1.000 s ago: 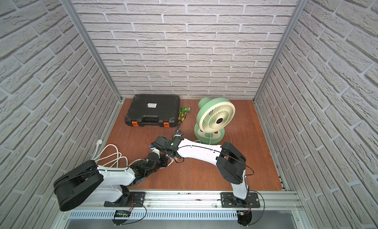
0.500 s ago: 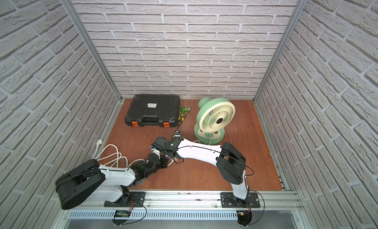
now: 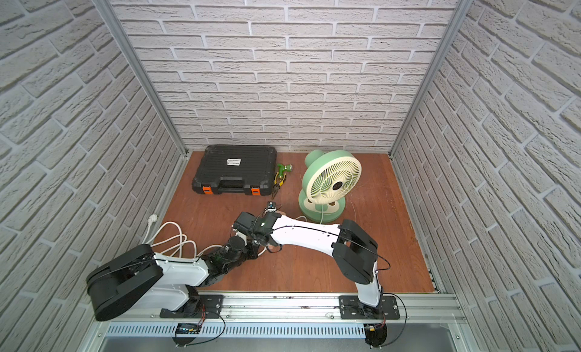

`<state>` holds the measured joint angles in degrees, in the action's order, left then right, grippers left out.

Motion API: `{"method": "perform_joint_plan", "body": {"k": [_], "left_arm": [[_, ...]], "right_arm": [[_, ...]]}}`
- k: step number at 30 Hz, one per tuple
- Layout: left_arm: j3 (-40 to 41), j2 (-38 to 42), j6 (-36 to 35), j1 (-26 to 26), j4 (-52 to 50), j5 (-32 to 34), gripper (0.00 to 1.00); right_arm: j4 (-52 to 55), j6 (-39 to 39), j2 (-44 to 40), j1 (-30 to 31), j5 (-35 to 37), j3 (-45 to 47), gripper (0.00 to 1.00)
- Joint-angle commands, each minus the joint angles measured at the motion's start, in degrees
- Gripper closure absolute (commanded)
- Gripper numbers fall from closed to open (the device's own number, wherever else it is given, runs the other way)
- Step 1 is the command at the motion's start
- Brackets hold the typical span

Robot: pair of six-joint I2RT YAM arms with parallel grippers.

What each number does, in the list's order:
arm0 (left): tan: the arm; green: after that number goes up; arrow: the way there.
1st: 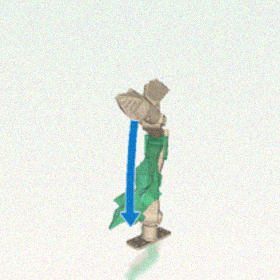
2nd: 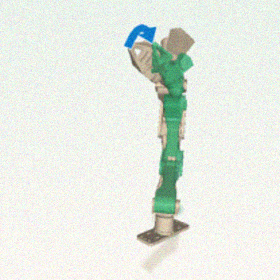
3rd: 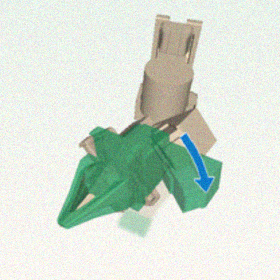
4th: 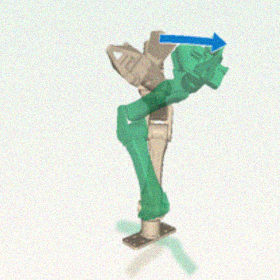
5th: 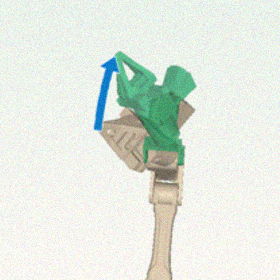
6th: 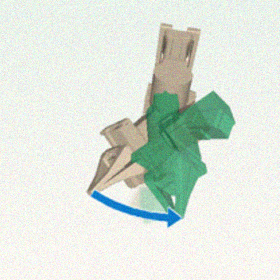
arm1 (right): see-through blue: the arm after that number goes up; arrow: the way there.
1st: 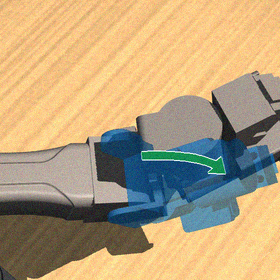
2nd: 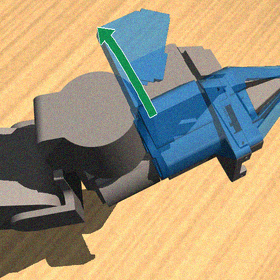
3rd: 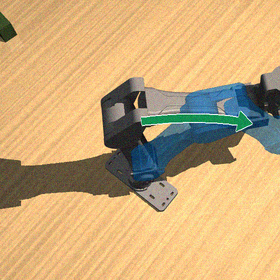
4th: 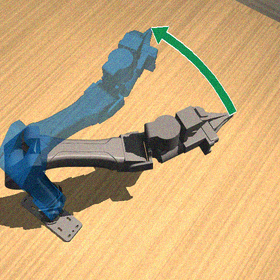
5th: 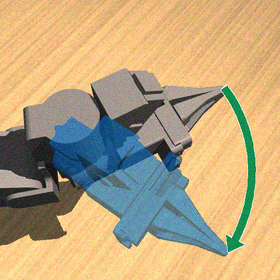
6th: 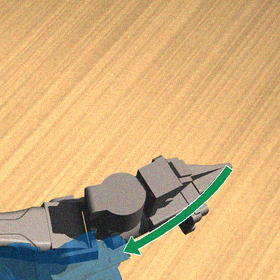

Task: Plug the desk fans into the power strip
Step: Insert the plug into the socket.

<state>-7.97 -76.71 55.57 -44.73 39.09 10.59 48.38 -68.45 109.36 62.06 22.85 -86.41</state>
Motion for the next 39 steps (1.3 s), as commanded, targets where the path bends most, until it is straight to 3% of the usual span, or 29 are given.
{"method": "perform_joint_plan", "body": {"k": [1,18,39], "left_arm": [[0.7,0.2,-0.8,-0.6,3.1,0.5,1.00],[1.4,-0.3,-1.0,-1.1,5.0,0.9,1.00],[2.0,-1.5,-0.8,-1.9,7.6,0.7,1.00]], "right_arm": [[-0.1,-0.3,-1.1,0.5,0.8,0.1,0.97],[1.9,-2.9,0.2,1.0,1.5,-1.8,0.97],[5.6,-6.6,7.7,0.3,4.0,-7.3,0.97]]}}
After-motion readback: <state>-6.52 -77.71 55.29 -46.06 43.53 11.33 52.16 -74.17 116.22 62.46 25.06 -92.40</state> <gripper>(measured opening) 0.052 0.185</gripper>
